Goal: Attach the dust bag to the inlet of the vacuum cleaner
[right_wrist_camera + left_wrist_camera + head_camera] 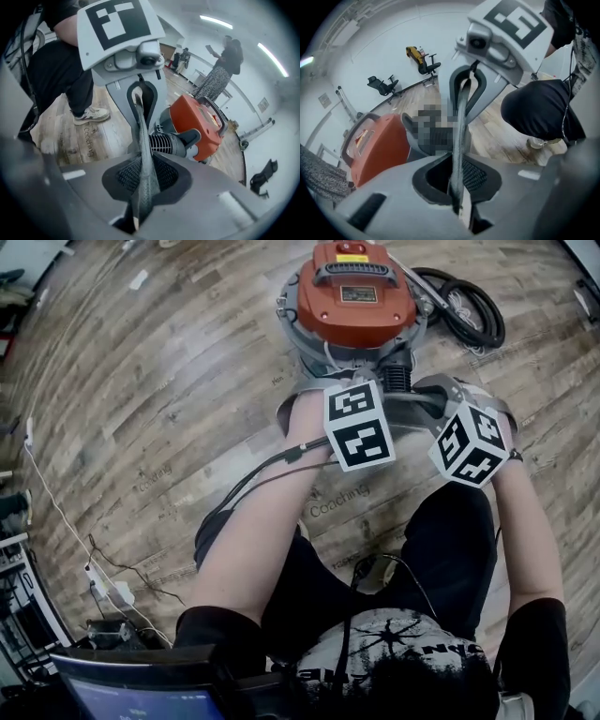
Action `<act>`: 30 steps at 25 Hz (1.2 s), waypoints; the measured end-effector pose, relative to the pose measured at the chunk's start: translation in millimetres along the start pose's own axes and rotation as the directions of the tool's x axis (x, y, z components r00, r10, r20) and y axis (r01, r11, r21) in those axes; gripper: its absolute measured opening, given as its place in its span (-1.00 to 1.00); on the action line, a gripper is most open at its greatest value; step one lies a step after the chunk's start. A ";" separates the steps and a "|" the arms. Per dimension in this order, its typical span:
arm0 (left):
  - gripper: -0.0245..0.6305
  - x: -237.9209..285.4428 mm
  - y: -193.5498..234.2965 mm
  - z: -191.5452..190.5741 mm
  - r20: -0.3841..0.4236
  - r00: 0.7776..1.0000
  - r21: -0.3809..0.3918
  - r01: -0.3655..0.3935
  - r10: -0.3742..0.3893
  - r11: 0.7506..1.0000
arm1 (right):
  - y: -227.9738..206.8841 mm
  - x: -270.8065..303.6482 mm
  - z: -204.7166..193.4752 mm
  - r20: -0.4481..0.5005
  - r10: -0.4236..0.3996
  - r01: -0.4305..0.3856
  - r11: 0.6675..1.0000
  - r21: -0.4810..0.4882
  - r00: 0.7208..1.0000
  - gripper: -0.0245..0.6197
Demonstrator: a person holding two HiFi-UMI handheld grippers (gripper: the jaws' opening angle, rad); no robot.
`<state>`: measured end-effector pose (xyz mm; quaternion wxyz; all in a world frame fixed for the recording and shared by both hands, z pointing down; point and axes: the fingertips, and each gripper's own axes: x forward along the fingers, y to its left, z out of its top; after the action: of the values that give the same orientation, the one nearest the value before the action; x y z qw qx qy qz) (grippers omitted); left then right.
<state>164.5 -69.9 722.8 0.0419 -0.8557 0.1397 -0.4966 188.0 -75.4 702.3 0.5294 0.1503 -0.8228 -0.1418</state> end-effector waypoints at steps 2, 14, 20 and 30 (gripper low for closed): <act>-0.84 9.1 -2.8 -9.0 -0.026 1.000 -0.015 0.008 -0.009 1.000 | 2.3 1.1 6.5 -0.041 0.003 -0.006 0.997 -0.078 0.999 -0.79; -0.83 -5.6 2.2 25.5 0.079 0.997 0.025 -0.018 0.016 1.000 | -5.4 15.0 -27.3 -0.065 -0.001 0.006 0.997 0.072 0.998 -0.78; -0.82 -5.6 6.7 17.5 0.068 0.998 -0.047 0.000 0.003 0.999 | -8.9 11.9 -17.7 -0.055 -0.031 0.032 0.999 0.014 0.998 -0.78; -0.82 7.0 7.9 -8.1 -0.008 1.000 -0.089 0.002 -0.003 0.996 | -5.7 1.5 11.4 -0.059 -0.066 0.061 0.995 -0.084 0.996 -0.77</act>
<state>159.2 -78.9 731.1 0.0027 -0.8547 0.1606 -0.4936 177.6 -80.4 696.7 0.5553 0.1587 -0.7946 -0.1874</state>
